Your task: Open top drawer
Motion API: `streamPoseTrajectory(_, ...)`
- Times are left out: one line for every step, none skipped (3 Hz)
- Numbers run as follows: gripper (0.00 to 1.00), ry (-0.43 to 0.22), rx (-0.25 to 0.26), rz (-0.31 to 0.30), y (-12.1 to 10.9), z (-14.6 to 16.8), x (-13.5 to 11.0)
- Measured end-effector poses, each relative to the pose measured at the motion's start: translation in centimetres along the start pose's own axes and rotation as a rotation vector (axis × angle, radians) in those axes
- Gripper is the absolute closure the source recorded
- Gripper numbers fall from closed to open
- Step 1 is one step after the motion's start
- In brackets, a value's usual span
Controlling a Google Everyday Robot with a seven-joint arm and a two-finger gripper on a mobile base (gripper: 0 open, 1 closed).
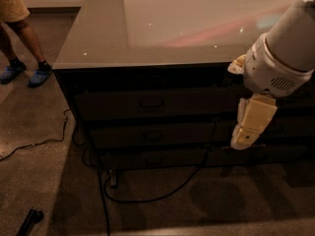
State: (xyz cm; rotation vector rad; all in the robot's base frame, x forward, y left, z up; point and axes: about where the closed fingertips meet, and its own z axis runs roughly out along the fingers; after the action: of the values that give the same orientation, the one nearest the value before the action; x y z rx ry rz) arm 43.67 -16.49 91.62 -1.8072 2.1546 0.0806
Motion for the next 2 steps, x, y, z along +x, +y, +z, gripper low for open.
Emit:
streamPoseTrajectory(0.0,0.04,0.042,-0.032,-0.3,1.1,-0.3)
streamPoseTrajectory(0.0,0.039,0.055,-0.178,-1.6,4.2,-4.2)
